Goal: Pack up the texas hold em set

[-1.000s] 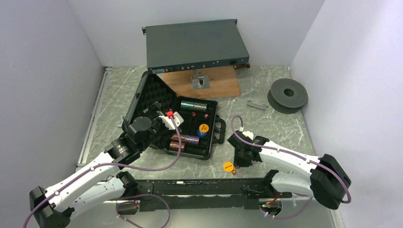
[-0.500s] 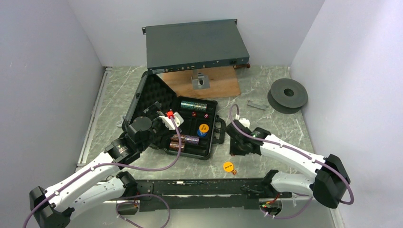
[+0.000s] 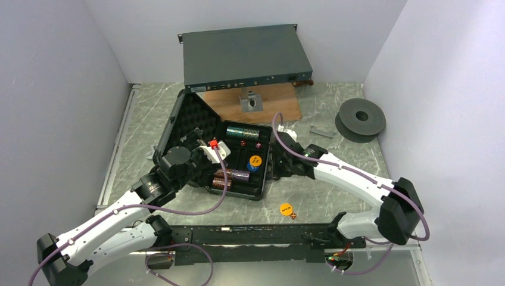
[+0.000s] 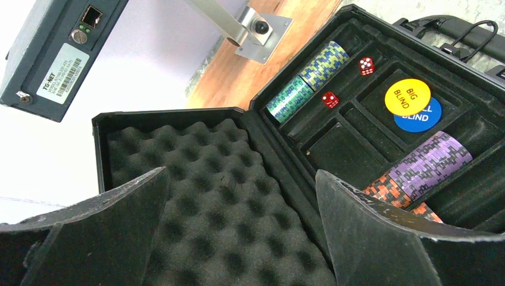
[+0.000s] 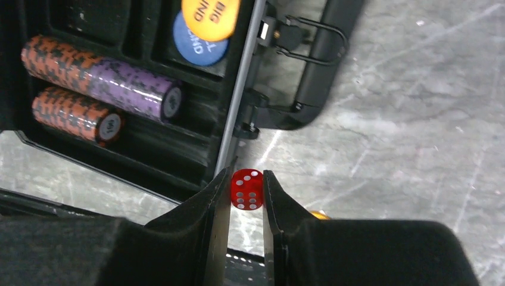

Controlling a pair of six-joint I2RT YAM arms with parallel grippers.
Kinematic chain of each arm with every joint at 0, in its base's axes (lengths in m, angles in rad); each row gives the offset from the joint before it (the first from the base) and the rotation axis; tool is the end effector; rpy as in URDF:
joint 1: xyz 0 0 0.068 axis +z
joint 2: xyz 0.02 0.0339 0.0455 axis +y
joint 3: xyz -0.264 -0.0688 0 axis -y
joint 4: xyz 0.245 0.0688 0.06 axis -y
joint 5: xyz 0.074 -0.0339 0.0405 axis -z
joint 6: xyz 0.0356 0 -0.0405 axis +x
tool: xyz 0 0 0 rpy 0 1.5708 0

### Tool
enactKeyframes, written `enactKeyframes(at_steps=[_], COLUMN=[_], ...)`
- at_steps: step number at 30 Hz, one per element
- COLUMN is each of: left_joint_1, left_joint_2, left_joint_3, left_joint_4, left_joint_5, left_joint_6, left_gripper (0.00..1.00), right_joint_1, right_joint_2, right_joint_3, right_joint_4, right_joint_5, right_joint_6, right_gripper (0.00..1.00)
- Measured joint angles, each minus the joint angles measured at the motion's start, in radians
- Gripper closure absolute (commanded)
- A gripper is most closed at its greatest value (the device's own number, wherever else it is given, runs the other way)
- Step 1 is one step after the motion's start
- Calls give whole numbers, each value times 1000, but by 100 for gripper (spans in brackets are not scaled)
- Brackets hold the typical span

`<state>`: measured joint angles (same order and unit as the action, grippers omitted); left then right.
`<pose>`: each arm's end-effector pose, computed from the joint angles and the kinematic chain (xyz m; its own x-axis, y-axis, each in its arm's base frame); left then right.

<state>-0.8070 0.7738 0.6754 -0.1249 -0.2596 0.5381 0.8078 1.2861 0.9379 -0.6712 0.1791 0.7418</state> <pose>0.1357 -0.1284 0.3096 0.1375 0.5726 -0.8082 0.5292 0.6473 0.5486 0.1799 0.1790 0.2468 -0.8709 0.0511 -0.4887 -0.0791 0.9670 0.2421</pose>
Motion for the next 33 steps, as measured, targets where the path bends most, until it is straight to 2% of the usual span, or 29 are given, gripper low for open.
enactKeyframes(at_steps=[17,33], left_joint_1=[-2,-5], left_joint_2=[-4,-5], left_joint_3=[0,0], left_joint_4=[0,0], left_joint_5=[0,0], left_joint_6=[0,3], left_gripper=[1,1], right_joint_1=[-5,-76], right_joint_2=[366,615], right_joint_3=[327,473], right_joint_4=[189,238], right_joint_5=[-40,29], right_joint_6=[-50,-140], right_gripper=[100,100])
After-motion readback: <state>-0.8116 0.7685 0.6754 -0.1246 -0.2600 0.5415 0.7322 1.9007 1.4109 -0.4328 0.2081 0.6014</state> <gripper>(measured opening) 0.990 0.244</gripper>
